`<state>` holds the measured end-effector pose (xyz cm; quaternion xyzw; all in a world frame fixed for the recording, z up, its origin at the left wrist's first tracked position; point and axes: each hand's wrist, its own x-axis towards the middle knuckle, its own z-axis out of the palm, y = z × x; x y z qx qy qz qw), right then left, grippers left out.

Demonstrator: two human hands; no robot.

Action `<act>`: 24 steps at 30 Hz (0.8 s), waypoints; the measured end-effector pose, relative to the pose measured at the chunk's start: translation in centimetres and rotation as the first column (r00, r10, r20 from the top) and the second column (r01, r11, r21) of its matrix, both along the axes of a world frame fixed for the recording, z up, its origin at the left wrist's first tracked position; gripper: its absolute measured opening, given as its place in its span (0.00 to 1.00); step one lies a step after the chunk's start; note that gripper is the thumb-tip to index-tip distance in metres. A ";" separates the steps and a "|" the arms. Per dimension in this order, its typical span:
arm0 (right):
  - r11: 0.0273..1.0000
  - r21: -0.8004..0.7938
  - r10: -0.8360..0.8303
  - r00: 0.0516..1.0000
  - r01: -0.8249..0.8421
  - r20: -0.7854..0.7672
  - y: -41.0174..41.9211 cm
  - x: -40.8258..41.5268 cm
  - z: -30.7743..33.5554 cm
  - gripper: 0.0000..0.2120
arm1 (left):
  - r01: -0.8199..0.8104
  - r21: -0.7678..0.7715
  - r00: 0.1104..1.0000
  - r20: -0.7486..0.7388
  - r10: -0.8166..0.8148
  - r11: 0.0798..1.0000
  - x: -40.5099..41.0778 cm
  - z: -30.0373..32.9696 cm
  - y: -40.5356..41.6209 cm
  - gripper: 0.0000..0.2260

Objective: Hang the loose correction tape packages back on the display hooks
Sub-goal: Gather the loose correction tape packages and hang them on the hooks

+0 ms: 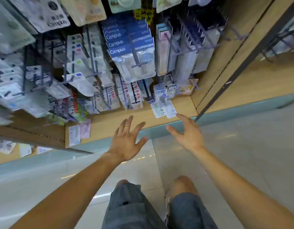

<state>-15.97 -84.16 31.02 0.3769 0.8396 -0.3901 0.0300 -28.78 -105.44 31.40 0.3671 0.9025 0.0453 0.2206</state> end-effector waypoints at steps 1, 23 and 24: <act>0.999 0.018 0.036 0.999 -0.036 0.013 0.5 -1.0 -2.9 0.44 | 0.079 -0.015 0.996 -0.040 -0.079 0.997 -1.1 -2.7 1.0 0.38; 0.761 0.649 0.168 0.968 -0.007 -0.187 10.3 -15.2 -39.5 0.33 | 0.188 0.363 0.921 -0.388 -0.036 0.912 -12.9 -37.9 14.1 0.31; 0.791 0.611 0.153 0.966 0.007 -0.209 10.4 -15.3 -39.2 0.32 | 0.175 0.367 0.919 -0.393 -0.018 0.914 -13.1 -37.7 13.9 0.30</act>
